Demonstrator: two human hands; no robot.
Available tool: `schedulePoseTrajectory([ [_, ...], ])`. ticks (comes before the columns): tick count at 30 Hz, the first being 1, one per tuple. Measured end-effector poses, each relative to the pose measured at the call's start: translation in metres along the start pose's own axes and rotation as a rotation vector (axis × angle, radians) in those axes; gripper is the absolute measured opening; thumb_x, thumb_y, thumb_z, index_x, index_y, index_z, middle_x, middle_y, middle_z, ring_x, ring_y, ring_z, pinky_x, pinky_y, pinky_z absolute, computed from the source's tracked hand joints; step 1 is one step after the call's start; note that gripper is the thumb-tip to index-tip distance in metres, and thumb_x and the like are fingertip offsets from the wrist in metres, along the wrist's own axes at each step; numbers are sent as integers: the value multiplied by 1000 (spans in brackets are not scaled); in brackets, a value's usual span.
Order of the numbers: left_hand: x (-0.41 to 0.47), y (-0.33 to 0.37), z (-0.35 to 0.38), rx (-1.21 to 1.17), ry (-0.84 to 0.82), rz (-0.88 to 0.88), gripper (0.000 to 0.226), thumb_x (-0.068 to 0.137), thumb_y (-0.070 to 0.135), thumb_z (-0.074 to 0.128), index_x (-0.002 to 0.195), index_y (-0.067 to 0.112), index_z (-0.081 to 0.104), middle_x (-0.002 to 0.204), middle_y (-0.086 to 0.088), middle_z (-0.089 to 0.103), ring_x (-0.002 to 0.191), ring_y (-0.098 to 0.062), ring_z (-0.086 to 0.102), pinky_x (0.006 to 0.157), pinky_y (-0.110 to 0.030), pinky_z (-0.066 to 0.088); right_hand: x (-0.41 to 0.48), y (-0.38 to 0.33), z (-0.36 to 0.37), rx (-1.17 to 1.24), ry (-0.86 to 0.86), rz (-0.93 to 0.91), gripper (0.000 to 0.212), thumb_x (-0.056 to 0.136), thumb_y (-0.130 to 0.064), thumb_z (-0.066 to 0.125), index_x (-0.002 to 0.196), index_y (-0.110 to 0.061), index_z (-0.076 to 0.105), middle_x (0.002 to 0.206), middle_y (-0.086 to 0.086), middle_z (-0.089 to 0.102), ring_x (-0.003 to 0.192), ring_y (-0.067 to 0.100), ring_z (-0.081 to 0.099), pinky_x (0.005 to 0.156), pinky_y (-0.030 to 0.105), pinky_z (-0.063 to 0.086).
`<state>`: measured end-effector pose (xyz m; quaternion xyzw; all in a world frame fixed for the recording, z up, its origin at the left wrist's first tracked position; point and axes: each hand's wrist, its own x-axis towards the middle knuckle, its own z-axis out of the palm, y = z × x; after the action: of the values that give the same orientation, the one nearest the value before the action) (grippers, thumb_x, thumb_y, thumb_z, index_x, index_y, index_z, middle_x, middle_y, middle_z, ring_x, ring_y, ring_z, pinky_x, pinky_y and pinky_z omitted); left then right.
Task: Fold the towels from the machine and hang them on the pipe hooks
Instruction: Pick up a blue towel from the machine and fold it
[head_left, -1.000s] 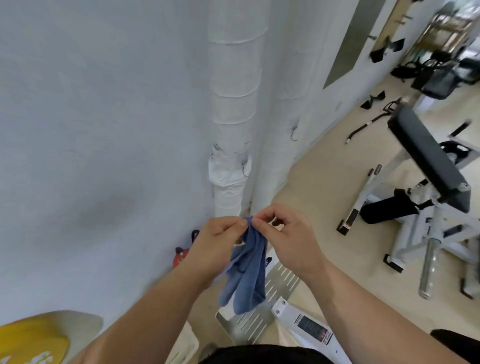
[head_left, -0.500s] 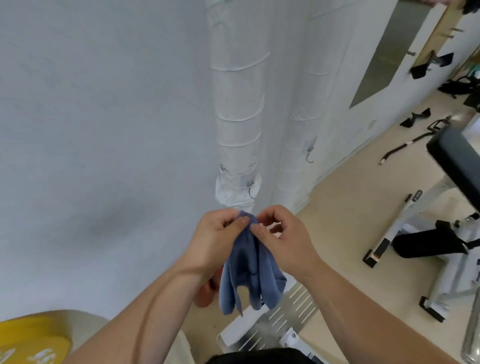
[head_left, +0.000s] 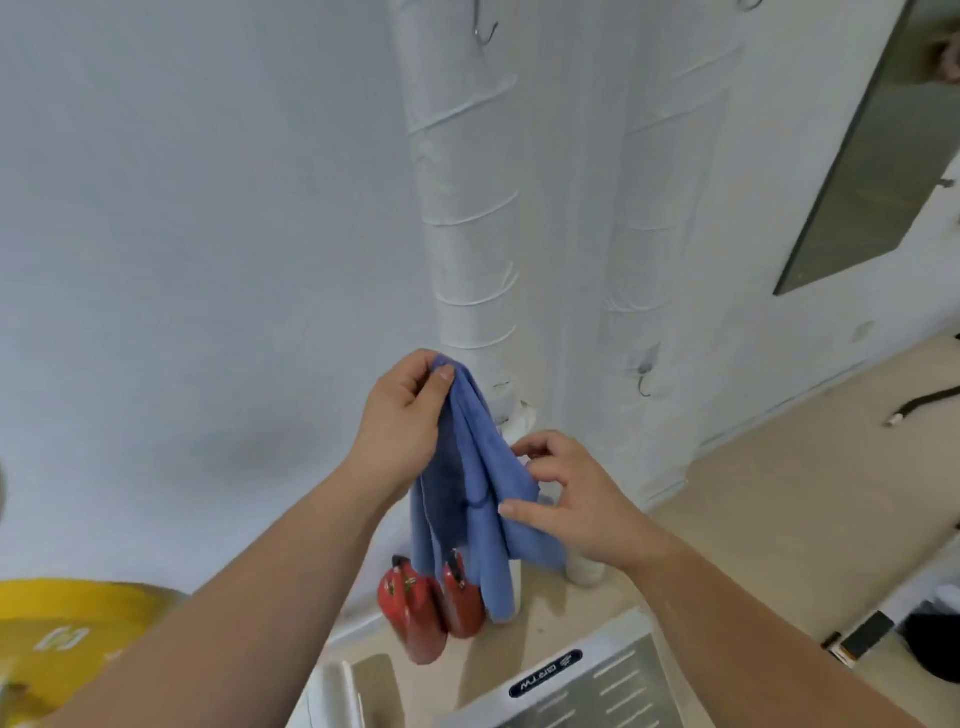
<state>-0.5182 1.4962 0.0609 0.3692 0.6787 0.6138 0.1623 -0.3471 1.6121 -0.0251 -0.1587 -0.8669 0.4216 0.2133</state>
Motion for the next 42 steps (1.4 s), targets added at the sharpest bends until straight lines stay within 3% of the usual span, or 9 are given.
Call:
schedulePoseTrajectory([
  [5,18,1,-16,-6,166,-61,24,106,18,47,88,17,63,79,2,64,70,-9,55,64,-23,46,5,16,-30,-393,-170,35,37,80,-55,74,92,-19,78,116,-9,57,109,14,49,98,36,42],
  [11,21,-18,-27,28,266,-173,27,105,22,46,81,19,58,78,-4,53,73,-17,43,65,-32,36,-13,42,-62,-542,-154,124,33,90,-54,62,86,-24,74,108,-10,61,102,14,51,91,37,44],
  [15,19,-25,-26,99,260,-205,26,104,21,48,82,15,60,74,0,50,70,-15,39,63,-30,32,-27,47,-88,-436,19,155,30,95,-49,54,68,-36,57,77,-12,63,78,12,57,76,34,48],
  [20,9,-42,-20,56,248,-307,24,104,19,51,90,5,66,83,-5,56,81,-20,45,74,-36,38,-33,36,-121,-157,227,204,26,89,-23,74,64,-20,67,58,-9,60,55,6,51,60,25,40],
  [25,-4,-48,-3,-28,202,-330,33,106,20,48,78,11,61,74,-2,60,73,-17,48,64,-29,37,-36,19,-132,252,415,277,12,83,-2,76,78,-3,66,67,13,63,63,17,55,63,34,46],
  [31,-17,-48,3,-53,157,-376,35,107,22,49,77,14,64,59,11,62,63,-12,49,58,-29,37,-44,26,-129,469,548,418,30,91,-3,68,116,-17,63,79,14,74,74,16,68,69,37,59],
  [36,-34,-61,17,-22,167,-480,38,106,26,50,73,12,61,62,2,55,66,-19,44,61,-32,36,-49,46,-107,452,680,694,8,83,-9,77,91,-9,74,86,12,76,90,33,73,77,50,63],
  [40,-47,-70,31,-59,205,-536,39,103,26,53,94,-11,61,77,-12,54,72,-26,49,62,-42,44,-52,32,-79,508,670,737,9,86,-9,73,82,-2,68,84,15,70,80,32,71,65,43,64],
  [42,-56,-68,40,-88,156,-512,42,98,28,57,90,-14,56,75,-12,53,69,-27,47,61,-43,42,-51,19,-64,513,632,715,12,86,-8,71,84,1,64,80,16,66,73,27,66,63,43,63],
])
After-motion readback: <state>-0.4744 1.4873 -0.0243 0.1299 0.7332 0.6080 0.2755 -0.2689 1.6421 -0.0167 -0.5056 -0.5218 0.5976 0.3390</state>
